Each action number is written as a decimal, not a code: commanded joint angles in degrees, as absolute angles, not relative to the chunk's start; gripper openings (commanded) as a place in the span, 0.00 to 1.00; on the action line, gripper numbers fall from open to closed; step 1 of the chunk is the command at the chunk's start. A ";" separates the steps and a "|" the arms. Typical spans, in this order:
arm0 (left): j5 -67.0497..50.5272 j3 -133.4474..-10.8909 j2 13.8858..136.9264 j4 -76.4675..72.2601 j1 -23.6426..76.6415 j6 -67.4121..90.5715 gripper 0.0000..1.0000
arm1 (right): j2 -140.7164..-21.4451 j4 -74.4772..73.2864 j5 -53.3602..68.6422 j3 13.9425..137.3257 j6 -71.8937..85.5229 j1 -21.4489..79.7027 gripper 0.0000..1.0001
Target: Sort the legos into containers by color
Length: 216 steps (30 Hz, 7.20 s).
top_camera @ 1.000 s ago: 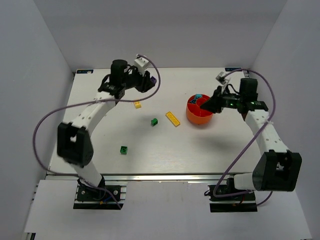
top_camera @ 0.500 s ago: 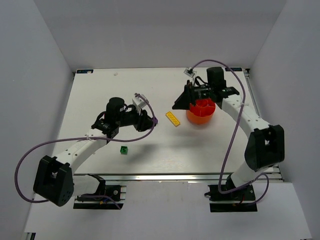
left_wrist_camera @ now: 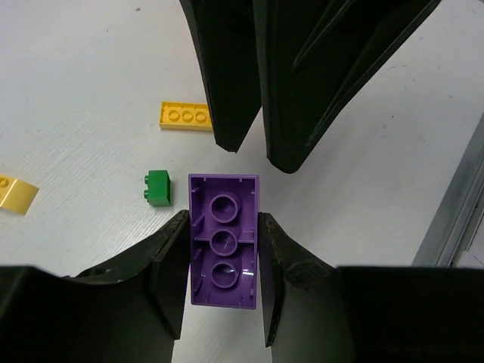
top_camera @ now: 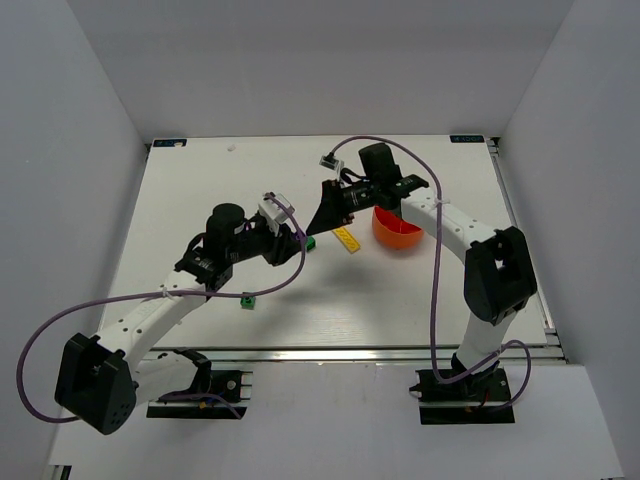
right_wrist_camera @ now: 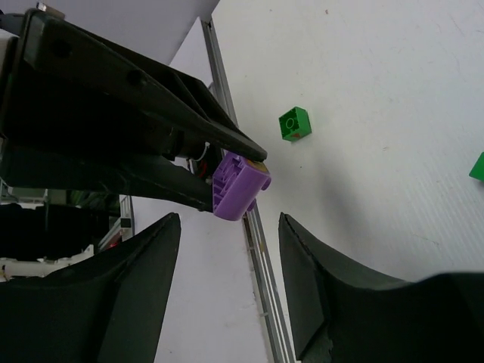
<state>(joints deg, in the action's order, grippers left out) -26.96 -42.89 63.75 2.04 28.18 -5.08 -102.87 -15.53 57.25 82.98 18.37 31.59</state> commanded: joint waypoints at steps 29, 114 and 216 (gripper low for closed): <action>-28.30 -43.24 65.74 1.32 29.53 -4.13 0.33 | -107.84 -11.25 54.58 84.28 25.66 35.33 0.43; 2.72 -38.76 39.29 20.13 28.74 6.15 0.98 | -94.75 -21.71 6.50 83.15 -11.25 2.11 0.00; 12.57 -47.90 80.95 40.51 28.21 33.58 0.29 | -71.81 -20.13 50.45 59.94 -23.12 8.00 0.66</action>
<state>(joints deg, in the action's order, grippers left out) 12.03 -45.36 83.24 40.75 28.45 33.87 -73.52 -20.95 50.65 59.44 -22.92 8.01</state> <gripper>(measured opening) 0.465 0.658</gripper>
